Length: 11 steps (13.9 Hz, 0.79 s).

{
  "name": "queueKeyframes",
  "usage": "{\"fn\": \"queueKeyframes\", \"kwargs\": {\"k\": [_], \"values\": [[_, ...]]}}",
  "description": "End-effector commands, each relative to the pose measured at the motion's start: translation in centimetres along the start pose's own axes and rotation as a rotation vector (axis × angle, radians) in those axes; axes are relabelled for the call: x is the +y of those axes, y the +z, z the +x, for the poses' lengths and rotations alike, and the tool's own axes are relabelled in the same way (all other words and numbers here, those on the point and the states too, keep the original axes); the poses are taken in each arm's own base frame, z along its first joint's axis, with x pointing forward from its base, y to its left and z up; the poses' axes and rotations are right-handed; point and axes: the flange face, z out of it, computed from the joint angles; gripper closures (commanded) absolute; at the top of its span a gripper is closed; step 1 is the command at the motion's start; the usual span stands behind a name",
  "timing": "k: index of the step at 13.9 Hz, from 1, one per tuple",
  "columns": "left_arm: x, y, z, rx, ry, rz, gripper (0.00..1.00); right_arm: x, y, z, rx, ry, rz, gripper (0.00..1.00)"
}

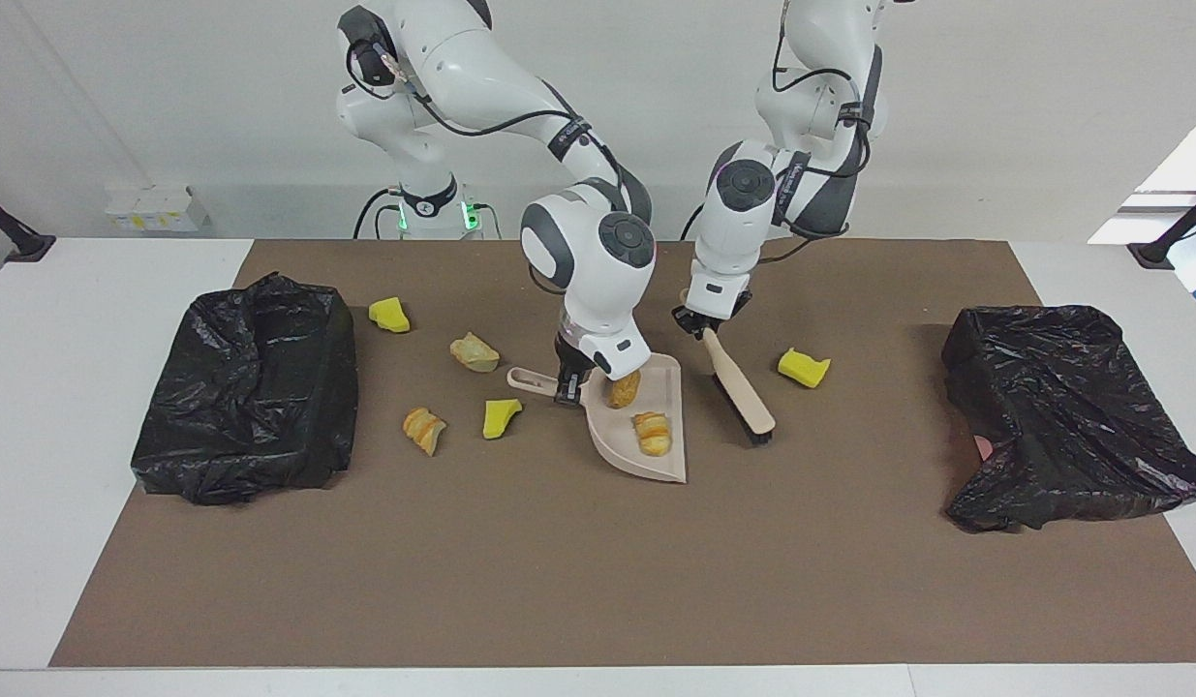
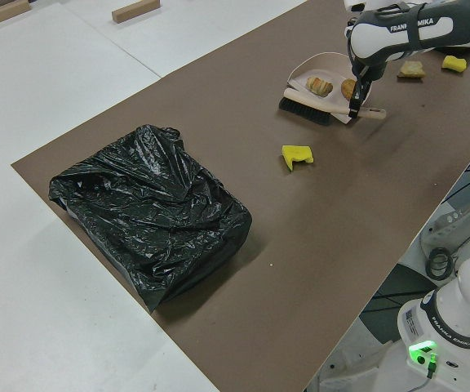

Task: Sweep and dump trash in bin
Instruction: 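Sweep the chunks into the dustpan with the brush in the left gripper, then sweep the yellow sponge pieces into the dustpan with the left gripper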

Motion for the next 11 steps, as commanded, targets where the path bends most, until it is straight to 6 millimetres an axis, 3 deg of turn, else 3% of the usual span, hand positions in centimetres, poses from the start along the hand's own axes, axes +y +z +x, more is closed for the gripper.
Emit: {"fn": "queueKeyframes", "kwargs": {"k": [1,3,5,8,11], "values": [[-3.2,-3.3,-0.2,0.011,-0.12,0.045,1.0,-0.5,-0.8,-0.7,0.006,0.036,-0.006,1.0],[-4.9,-3.3,-1.2,0.008,-0.183,0.148,1.0,-0.6,-1.0,-1.0,0.001,0.022,-0.005,1.0],[-7.3,-2.2,-2.6,-0.031,-0.198,0.217,1.0,-0.9,-1.2,-1.0,-0.005,-0.037,0.001,1.0],[-11.4,0.8,-4.0,-0.027,-0.223,0.2,1.0,-1.4,-0.6,-0.4,0.015,-0.057,-0.01,1.0],[-13.8,2.8,-2.5,-0.005,-0.234,0.14,1.0,-2.0,0.0,-0.2,0.037,-0.069,-0.032,1.0]]}}
